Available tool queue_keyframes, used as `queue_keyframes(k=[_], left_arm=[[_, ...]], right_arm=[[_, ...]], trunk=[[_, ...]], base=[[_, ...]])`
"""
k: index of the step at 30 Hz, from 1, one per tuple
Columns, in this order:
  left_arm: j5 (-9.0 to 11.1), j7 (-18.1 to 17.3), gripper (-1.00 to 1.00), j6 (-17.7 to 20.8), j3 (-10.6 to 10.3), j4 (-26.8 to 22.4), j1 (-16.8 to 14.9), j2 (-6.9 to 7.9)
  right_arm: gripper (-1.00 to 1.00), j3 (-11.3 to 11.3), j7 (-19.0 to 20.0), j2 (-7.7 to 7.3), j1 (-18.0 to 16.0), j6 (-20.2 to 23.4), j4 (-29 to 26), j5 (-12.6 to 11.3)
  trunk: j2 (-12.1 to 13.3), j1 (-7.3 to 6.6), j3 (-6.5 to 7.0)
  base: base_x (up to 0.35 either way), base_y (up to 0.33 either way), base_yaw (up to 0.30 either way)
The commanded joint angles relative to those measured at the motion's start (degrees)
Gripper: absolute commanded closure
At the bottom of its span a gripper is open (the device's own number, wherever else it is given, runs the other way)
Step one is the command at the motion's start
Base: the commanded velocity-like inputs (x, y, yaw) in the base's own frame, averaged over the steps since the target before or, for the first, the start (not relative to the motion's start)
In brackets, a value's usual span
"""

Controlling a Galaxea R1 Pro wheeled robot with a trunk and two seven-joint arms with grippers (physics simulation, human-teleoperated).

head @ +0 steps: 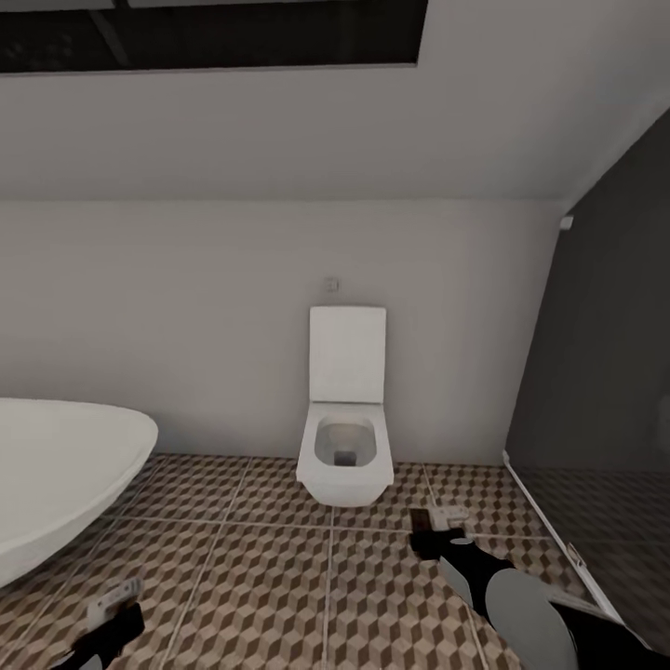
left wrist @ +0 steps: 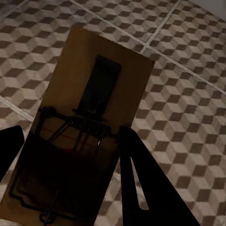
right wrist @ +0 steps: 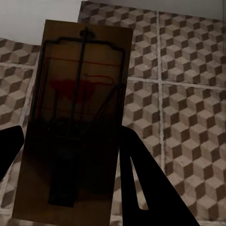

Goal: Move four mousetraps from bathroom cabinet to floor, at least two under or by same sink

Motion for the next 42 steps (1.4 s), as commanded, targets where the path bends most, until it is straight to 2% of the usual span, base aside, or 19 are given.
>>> queue_keyframes(k=[1,6,12,16,22,25,26,28,29,31,33,34,36,37,39,40,42], left_arm=[[0.39,-0.05,1.0,-0.46,0.13,-0.04,-0.08,0.07],[0.33,2.98,1.0,-0.63,0.21,-2.54,-0.12,0.43],[-0.87,5.17,1.0,1.37,0.16,-10.48,-0.13,0.48],[-3.5,5.56,1.0,3.81,0.19,-14.6,-0.13,0.32],[-6.92,5.19,1.0,4.73,0.16,-18.75,-0.13,-0.42],[-9.41,5.07,1.0,5.49,0.15,-21.22,-0.13,-1.68],[-10.88,5.05,1.0,6.25,0.15,-22.59,-0.15,-2.58],[-12.42,5.06,1.0,7.24,0.15,-24.03,-0.16,-3.58],[-13.99,5.07,1.0,8.33,0.15,-25.47,-0.15,-4.62],[-15.54,4.99,1.0,9.41,0.15,-26.84,-0.16,-5.78],[-17.69,4.49,1.0,10.77,0.15,-28.56,-0.18,-7.64],[-18.92,3.89,1.0,11.41,0.15,-29.51,-0.16,-9.01],[-20.06,3.11,1.0,11.8,0.15,-30.25,-0.17,-10.41],[-21.17,2.3,1.0,12.06,0.15,-30.82,-0.19,-11.8],[-22.27,1.67,1.0,12.25,0.15,-31.25,-0.18,-13.13],[-23.42,1.24,1.0,12.36,0.12,-31.52,-0.2,-14.31],[-24.54,0.91,1.0,12.44,0.1,-31.7,-0.2,-15.33]], right_arm=[[1.0,-0.54,-0.75,-0.01,-0.04,-0.05,0.02,0.47],[1.0,-0.56,-2.52,-1.29,-0.04,-0.08,0.02,0.45],[1.0,-0.58,-3.5,-3.57,-0.04,-0.09,0.03,0.39],[1.0,-0.56,-3.65,-4.35,-0.04,-0.15,0.03,0.44],[1.0,-0.57,-3.69,-4.45,-0.04,-0.11,0.03,0.46],[1.0,-0.59,-3.69,-4.42,-0.04,-0.12,0.03,0.46],[1.0,-0.61,-3.69,-4.4,-0.04,-0.14,0.03,0.46],[1.0,-0.62,-3.7,-4.39,-0.04,-0.15,0.03,0.46],[1.0,-0.62,-3.7,-4.38,-0.04,-0.16,0.03,0.46],[1.0,-0.64,-3.7,-4.37,-0.04,-0.17,0.03,0.46],[1.0,-0.67,-3.7,-4.37,-0.04,-0.17,0.03,0.46],[1.0,-0.66,-3.7,-4.35,-0.04,-0.17,0.03,0.46],[1.0,-0.65,-3.7,-4.32,-0.04,-0.17,0.03,0.46],[1.0,-0.65,-3.7,-4.31,-0.04,-0.18,0.03,0.46],[1.0,-0.64,-3.7,-4.3,-0.04,-0.18,0.03,0.49],[1.0,-0.64,-3.7,-4.29,-0.04,-0.18,0.03,0.51],[1.0,-0.64,-3.7,-4.28,-0.04,-0.18,0.03,0.52]], trunk=[[-0.44,0.22,-0.24],[-2.45,1.32,-1.14],[-4.86,2.63,-2.22],[-6.46,3.51,-2.94],[-8.87,4.83,-4.01],[-10.07,5.49,-4.55],[-10.47,5.71,-4.73],[-11.27,6.15,-5.09],[-11.67,6.37,-5.27],[-12.48,6.81,-5.63],[-13.28,7.25,-5.99],[-13.68,7.47,-6.17],[-14.48,7.91,-6.53],[-14.88,8.12,-6.71],[-15.68,8.56,-7.07],[-16.09,8.78,-7.25],[-16.89,9.22,-7.6]], base=[[0.0,0.0,0.0],[0.0,0.0,0.0],[0.0,0.0,0.0],[0.0,0.0,0.0],[0.0,0.0,0.0],[0.0,0.0,0.0],[0.0,0.0,0.0],[0.0,0.0,0.0],[0.0,0.0,0.0],[0.0,0.0,0.0],[0.0,0.0,0.0],[0.0,0.0,0.0],[0.0,0.0,0.0],[0.0,0.0,0.0],[0.0,0.0,0.0],[0.0,0.0,0.0],[0.0,0.0,0.0]])
